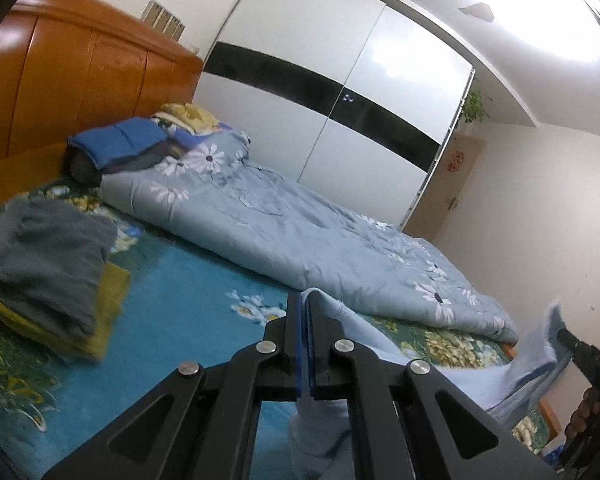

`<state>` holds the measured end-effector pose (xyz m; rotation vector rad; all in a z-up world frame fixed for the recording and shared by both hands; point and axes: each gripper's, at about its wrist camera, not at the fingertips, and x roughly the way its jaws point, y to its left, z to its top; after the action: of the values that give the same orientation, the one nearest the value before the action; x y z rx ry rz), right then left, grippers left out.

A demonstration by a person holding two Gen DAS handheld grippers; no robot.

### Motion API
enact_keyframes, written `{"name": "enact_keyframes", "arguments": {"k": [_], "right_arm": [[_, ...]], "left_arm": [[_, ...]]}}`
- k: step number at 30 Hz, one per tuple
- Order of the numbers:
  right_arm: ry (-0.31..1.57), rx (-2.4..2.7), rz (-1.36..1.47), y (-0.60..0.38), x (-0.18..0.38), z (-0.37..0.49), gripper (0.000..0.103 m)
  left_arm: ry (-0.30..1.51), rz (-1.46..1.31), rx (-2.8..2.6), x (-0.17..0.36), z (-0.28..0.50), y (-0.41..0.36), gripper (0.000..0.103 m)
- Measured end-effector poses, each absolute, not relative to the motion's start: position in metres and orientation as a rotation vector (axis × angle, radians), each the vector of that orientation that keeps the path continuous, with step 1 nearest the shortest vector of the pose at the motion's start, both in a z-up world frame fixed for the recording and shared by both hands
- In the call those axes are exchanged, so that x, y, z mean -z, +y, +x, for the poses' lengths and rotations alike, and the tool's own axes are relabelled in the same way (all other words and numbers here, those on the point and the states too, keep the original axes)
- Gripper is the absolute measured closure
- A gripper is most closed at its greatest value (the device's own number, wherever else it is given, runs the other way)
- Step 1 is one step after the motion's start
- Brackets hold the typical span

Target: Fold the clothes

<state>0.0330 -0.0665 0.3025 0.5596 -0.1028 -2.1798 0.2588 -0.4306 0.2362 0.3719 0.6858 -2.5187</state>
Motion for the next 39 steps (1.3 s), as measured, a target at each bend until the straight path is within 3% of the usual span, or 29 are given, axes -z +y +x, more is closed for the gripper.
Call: {"name": "enact_keyframes", "arguments": {"k": [3,8,18,21,26,34,36,39], "right_arm": [[-0.117,2.214,0.554,-0.058,-0.303,0.023,0.095],[-0.115,2.305,0.685,-0.048,-0.272,-0.025,0.095],[-0.178,2.441,1.172,-0.009,-0.137,-0.170,0.095],[-0.197,2.429,1.293,-0.005,-0.100,-0.194,0.095],[-0.202,2.403,1.420,-0.003,-0.055,-0.211,0.095],[-0.080,2.383,1.298,-0.001,-0.075,-0.194,0.091],[-0.030,2.394,1.257,0.003,-0.089,-0.186,0.087],[0.113,2.371,1.186,-0.007,-0.106,-0.170,0.073]], "left_arm": [[0.631,0.423,2.539,-0.238,0.242,-0.427,0.101],[0.613,0.618,2.589,-0.195,0.167,-0.424,0.100],[0.747,1.048,2.645,-0.072,0.035,-0.411,0.100],[0.782,1.100,2.677,-0.056,0.034,-0.405,0.093],[0.817,1.069,2.715,-0.051,0.053,-0.409,0.059],[0.822,1.096,2.644,-0.042,0.054,-0.419,0.056],[0.849,1.142,2.632,-0.034,0.047,-0.418,0.056],[0.808,1.200,2.636,-0.026,0.033,-0.410,0.056]]}}
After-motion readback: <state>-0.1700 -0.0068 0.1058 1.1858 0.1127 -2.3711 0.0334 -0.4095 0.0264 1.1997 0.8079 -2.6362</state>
